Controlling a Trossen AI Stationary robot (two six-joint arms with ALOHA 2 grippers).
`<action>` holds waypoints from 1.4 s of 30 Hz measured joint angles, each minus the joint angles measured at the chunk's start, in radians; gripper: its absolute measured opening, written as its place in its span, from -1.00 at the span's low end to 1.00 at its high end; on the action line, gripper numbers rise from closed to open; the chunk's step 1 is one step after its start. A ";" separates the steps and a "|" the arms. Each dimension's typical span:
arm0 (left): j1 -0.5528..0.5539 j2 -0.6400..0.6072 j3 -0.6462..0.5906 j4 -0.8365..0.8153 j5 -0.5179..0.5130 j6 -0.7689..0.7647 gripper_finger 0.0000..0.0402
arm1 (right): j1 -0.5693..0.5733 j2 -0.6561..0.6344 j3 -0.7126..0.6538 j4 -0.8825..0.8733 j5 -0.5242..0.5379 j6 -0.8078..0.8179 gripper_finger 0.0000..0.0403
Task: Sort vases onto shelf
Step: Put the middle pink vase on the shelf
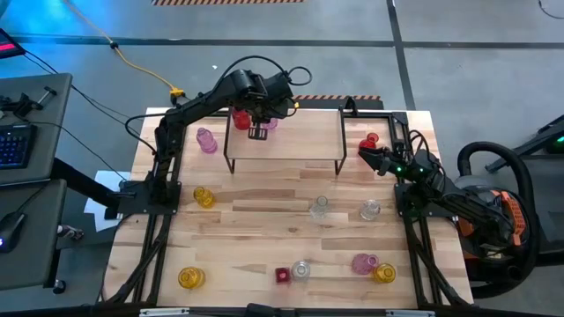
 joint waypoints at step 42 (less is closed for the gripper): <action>-0.006 0.000 0.000 0.024 -0.018 -0.003 -0.87 | 0.000 0.000 0.000 0.000 0.001 0.002 0.50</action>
